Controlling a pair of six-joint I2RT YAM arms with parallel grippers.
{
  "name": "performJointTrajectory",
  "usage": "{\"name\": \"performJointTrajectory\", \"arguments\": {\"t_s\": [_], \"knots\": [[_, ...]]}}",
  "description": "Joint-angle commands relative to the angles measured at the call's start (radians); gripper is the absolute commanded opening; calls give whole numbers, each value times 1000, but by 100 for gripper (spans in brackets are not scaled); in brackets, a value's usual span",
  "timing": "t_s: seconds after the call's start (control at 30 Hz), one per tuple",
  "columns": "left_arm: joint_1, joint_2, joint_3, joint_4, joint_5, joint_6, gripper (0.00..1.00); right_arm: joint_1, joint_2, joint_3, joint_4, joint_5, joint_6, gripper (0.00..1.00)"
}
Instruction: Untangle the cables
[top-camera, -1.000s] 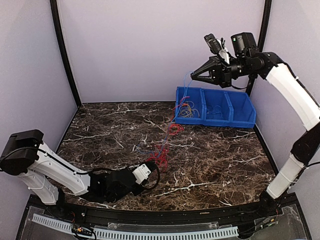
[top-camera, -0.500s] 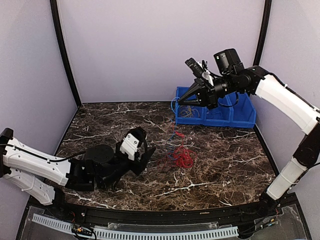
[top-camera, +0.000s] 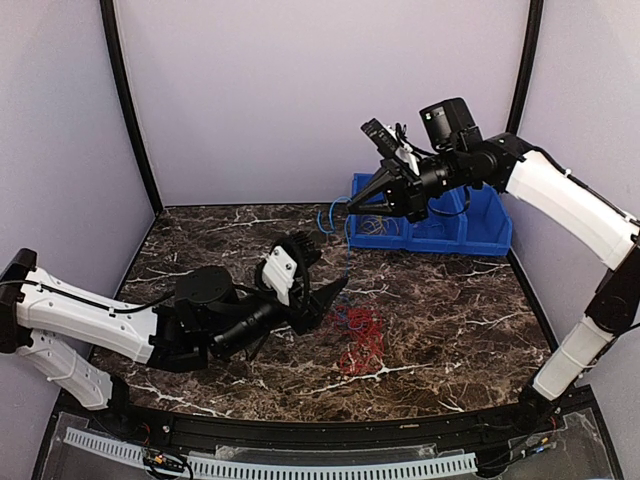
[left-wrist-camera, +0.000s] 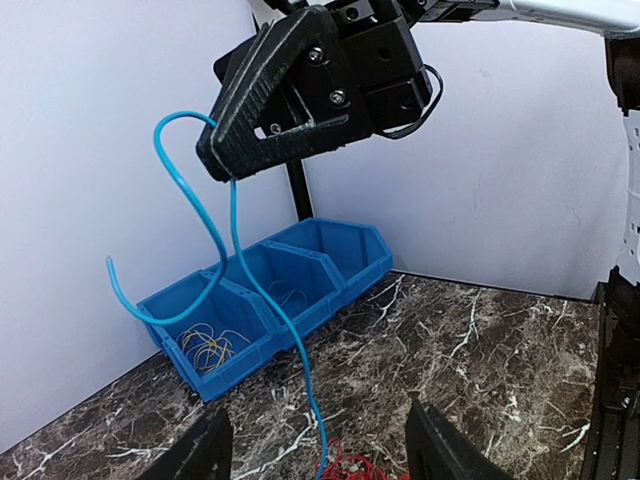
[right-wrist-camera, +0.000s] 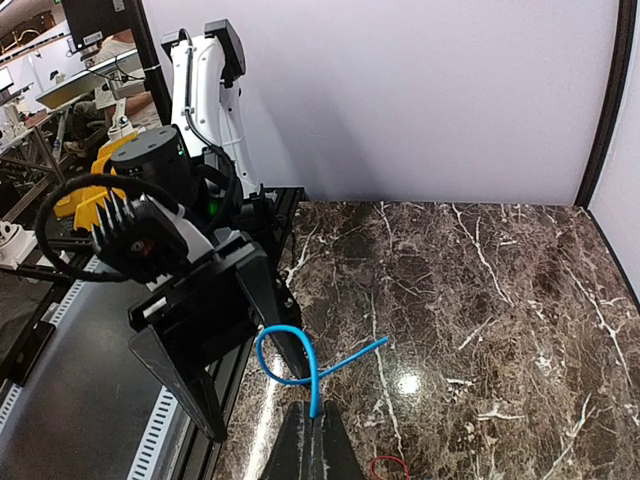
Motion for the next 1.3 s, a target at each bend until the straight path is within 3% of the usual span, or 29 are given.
{"name": "performJointTrajectory", "arguments": {"t_s": [0.0,0.23,0.47,0.6,0.73,0.93,1.07,1.17,1.27], "knots": [[50,77,43,113,103,-35,61,12,8,44,20,-25,22,0],[148,319,87,299,203,-45,42,-8,47,264,-75,-64,-10,0],[222,539,131,327,326,-183,35,-184,93,502,103,-308,241,0],[241,663,223,230,343,-241,26,-246,119,592,141,-339,285,0],[254,757,349,42,233,-308,18,-285,119,631,157,-368,313,0],[279,767,325,-3,192,-348,18,-406,109,669,293,-430,459,0],[281,716,231,9,173,-343,18,-505,95,660,365,-417,515,0],[281,640,157,40,170,-344,18,-556,66,588,327,-353,449,0],[281,555,45,77,162,-349,16,-571,17,455,189,-234,269,0]]}}
